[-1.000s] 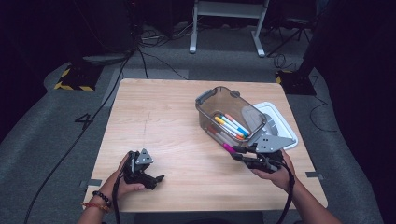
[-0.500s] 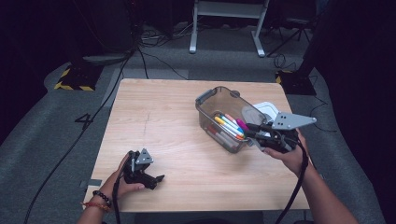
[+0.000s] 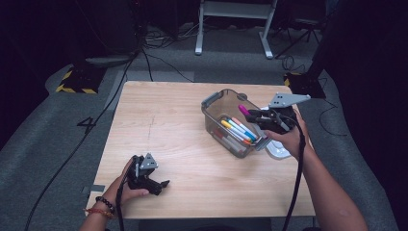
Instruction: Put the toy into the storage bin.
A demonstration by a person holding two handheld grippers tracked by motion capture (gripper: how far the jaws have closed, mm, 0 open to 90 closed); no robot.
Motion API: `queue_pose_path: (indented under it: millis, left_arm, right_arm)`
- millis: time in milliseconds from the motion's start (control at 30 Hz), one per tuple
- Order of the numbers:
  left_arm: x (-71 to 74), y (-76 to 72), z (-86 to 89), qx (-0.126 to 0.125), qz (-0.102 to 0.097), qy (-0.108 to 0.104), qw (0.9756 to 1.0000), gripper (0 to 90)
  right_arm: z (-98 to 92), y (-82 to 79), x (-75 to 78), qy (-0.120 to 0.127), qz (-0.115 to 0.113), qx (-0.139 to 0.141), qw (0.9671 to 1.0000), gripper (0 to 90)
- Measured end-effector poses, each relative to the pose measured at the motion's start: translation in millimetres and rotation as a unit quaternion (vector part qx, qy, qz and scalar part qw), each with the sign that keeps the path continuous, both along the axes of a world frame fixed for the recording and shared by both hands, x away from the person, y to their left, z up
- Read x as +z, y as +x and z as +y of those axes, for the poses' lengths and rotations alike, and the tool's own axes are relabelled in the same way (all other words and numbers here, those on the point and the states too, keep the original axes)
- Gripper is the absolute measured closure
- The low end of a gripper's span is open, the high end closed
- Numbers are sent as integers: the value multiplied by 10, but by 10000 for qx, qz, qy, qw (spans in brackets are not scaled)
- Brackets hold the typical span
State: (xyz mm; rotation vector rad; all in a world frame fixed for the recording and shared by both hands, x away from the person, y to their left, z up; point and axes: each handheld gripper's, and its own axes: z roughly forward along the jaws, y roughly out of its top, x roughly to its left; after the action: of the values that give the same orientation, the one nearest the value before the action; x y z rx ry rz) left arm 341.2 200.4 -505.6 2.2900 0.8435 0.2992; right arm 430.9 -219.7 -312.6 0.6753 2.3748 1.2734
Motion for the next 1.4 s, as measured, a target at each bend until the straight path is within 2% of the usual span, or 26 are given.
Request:
queue_pose_path:
  millis: [100,267,433,533,767,800,900,933,1067,1167,1233,1267,1400]
  left_arm:
    - [-1,2,-2,5,14,-11,10000,2]
    - [0,8,-5,3,5,-1,10000,2]
    - [0,8,-5,1,5,1,10000,2]
    - [0,8,-5,1,5,-2,10000,2]
    - [0,8,-5,0,5,2,10000,2]
    - [0,8,-5,2,5,1,10000,2]
    - [0,7,-6,4,3,-1,10000,3]
    - [0,5,-6,9,0,-3,10000,3]
    - [-1,3,-7,17,-4,-6,10000,5]
    - [0,2,-6,18,-5,-2,10000,5]
    - [-1,0,-7,30,2,-11,10000,5]
    - [0,0,-6,27,-9,1,10000,5]
    - [0,-1,-6,34,-2,-5,10000,5]
  right_arm:
    - [106,104,-25,-119,67,-38,9999,747]
    - [298,272,-122,-328,310,-60,9990,747]
    - [478,427,-271,-691,528,-148,9961,747]
    - [538,519,-356,-819,702,-225,9939,747]
    - [637,696,-553,-1182,1145,-397,9856,746]
    - [667,727,-603,-1321,1196,-430,9831,747]
    - [711,769,-678,-1474,1376,-405,9786,747]
    - [727,791,-714,-1547,1480,-407,9760,747]
    - [787,810,-751,-1752,1637,-391,9700,746]
    - [814,811,-764,-1858,1673,-388,9675,745]
    - [819,815,-776,-1924,1660,-371,9665,734]
    - [818,812,-772,-1895,1609,-458,9675,687]
    - [739,791,-688,-1687,1355,-652,9741,623]
